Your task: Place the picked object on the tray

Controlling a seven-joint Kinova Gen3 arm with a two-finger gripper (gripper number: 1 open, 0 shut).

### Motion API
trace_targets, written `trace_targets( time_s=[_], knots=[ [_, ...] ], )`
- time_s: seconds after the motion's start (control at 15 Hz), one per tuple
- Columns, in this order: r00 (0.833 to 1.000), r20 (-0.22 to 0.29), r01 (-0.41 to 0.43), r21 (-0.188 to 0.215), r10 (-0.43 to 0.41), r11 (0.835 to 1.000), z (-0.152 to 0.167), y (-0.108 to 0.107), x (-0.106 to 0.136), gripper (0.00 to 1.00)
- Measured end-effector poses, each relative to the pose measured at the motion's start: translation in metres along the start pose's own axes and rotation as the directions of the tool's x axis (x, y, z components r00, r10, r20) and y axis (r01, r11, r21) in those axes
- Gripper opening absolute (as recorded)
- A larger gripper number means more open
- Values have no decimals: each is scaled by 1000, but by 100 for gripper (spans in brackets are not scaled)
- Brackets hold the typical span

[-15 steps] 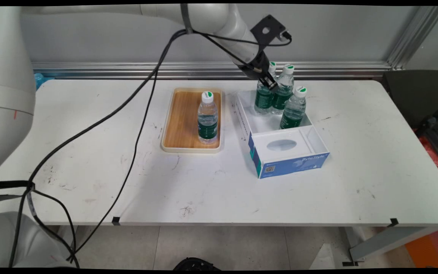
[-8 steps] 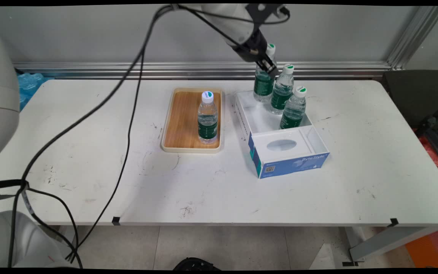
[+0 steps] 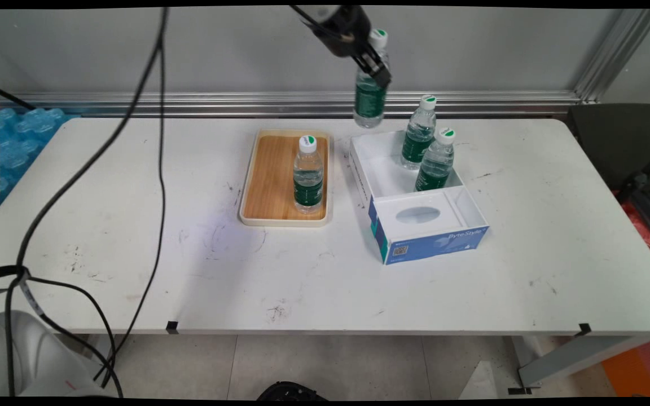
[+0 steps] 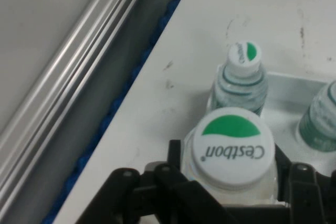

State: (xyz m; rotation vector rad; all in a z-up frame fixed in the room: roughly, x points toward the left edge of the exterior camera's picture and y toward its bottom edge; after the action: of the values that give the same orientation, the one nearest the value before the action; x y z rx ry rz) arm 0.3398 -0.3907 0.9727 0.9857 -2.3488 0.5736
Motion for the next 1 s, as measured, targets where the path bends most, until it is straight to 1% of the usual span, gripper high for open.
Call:
trace_targets(
  time_s=[0.07, 0.2, 0.47, 0.8, 1.0],
  knots=[
    [1000, 2, -2, 2, 2, 1000, -6, -3, -2, 0],
    [1000, 12, -13, 7, 13, 1000, -25, -17, -8, 0],
    [999, 31, -40, 5, 40, 999, -48, -41, -24, 0],
    [996, 46, -81, -3, 81, 997, -63, -74, -48, 0],
    [994, 45, -99, -21, 100, 995, -59, -94, -66, 0]
  ],
)
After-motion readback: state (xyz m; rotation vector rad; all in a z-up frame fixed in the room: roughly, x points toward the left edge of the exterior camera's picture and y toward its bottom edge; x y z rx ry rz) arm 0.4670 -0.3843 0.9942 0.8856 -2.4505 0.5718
